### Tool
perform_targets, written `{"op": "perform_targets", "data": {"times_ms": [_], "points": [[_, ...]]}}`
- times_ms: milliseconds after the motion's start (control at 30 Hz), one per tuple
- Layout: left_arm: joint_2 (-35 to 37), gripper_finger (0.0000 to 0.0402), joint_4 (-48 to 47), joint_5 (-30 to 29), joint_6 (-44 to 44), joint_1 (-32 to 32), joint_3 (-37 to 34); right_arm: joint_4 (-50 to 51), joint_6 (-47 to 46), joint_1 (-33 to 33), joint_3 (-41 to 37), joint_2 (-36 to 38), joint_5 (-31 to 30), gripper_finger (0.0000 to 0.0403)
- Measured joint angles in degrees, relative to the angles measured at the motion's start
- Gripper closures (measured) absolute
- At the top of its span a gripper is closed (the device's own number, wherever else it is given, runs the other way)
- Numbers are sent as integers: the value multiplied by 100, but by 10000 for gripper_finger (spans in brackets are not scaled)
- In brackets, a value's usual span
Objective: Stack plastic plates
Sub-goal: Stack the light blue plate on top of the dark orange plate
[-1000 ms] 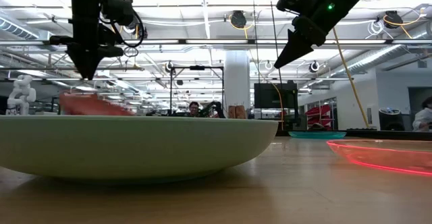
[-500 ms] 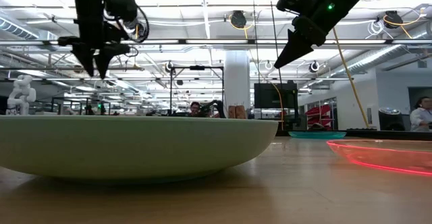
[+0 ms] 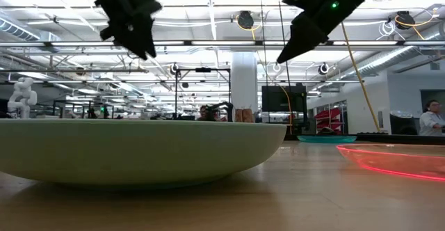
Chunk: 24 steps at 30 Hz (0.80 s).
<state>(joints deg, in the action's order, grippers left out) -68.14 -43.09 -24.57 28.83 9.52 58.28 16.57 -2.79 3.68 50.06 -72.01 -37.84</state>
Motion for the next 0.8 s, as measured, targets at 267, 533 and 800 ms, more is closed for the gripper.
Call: {"op": "perform_targets", "data": {"times_ms": [267,533,800], "points": [[-124,227,142,-263,-354,-1651,0,-433,-135,0,0,0,-78,309],[-405,227,141,-1063,-522,-2782,0,-1941,-854,18,2,-130,1891,309],[-239,227,-440,-2629,-215,-3239,0,-2324,-849,249,562,-978,2317,309]]}}
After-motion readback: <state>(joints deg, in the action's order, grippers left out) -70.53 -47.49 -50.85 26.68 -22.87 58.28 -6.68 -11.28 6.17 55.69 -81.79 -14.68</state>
